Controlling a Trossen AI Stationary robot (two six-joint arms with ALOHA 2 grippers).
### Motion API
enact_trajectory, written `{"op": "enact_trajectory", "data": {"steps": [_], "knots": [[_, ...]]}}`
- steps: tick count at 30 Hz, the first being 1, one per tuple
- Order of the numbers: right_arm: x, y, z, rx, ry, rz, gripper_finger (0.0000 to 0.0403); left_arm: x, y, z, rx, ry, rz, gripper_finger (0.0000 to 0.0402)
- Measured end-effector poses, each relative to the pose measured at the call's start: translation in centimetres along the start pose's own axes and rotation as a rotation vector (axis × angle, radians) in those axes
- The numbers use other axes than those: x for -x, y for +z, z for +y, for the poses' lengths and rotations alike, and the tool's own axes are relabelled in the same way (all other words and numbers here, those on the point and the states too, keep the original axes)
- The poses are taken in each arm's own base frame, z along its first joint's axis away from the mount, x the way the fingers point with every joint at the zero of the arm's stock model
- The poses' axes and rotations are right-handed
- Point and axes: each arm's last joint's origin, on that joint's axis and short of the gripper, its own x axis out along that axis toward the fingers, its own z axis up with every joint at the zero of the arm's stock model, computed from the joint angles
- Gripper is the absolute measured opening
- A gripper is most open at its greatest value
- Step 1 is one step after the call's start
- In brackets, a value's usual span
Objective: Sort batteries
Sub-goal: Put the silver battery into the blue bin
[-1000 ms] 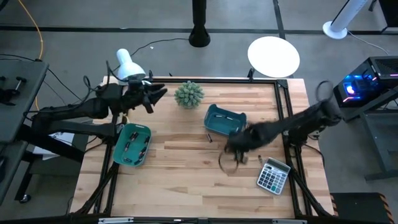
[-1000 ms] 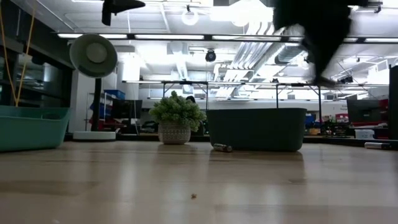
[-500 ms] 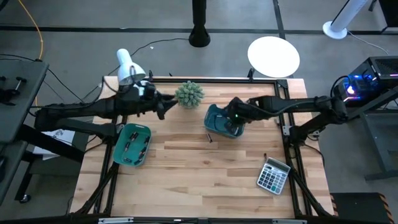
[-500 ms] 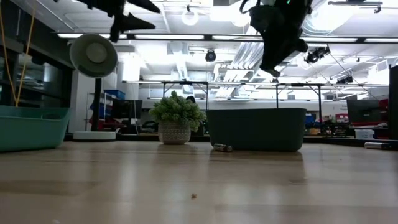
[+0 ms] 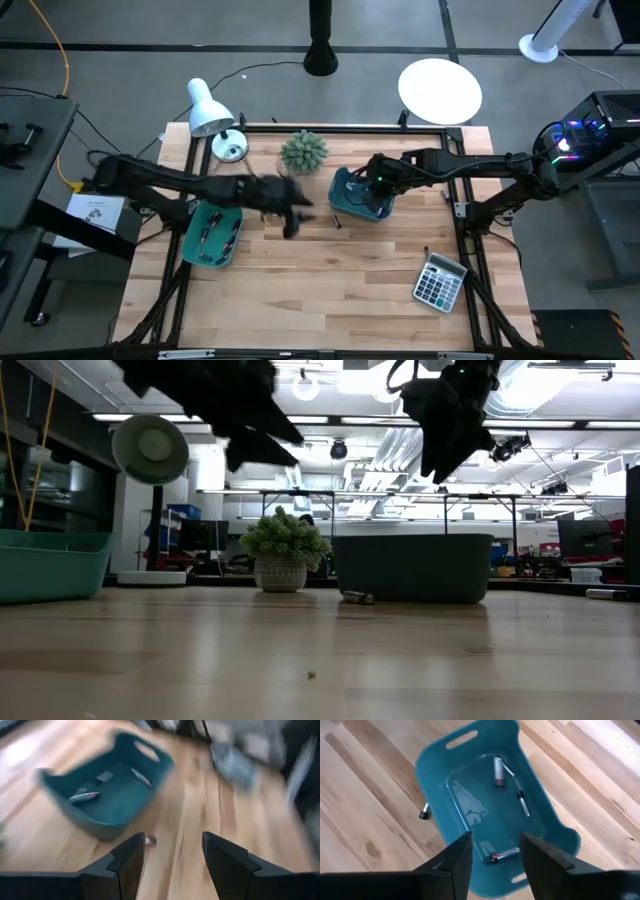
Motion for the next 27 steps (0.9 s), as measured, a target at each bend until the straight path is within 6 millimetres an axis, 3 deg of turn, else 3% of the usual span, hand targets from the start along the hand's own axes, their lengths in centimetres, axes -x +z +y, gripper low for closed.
{"op": "enact_trajectory", "data": {"steps": [4, 7, 15, 20, 27], "knots": [[0.2, -0.3, -0.1, 0.031, -0.013, 0.019, 0.0155, -3.8, -0.8, -2.5, -0.445, -0.047, 0.188, 0.0190], [0.7, -0.5, -0.4, 0.029, -0.014, 0.020, 0.0156, -6.9, -1.1, -3.5, -0.648, -0.065, 0.262, 0.0190], [3.1, -0.9, -1.4, -0.042, 0.021, -0.037, 0.0156, -14.0, -1.0, -3.6, -0.832, -0.070, 0.341, 0.0190], [3.8, -1.1, -1.6, -0.082, 0.030, -0.049, 0.0156, -15.9, -1.3, -2.8, -0.928, -0.087, 0.429, 0.0190], [3.8, -1.2, -1.7, -0.106, 0.026, -0.043, 0.0156, -17.2, -2.3, 0.4, -0.910, -0.073, 0.538, 0.0185]]}}
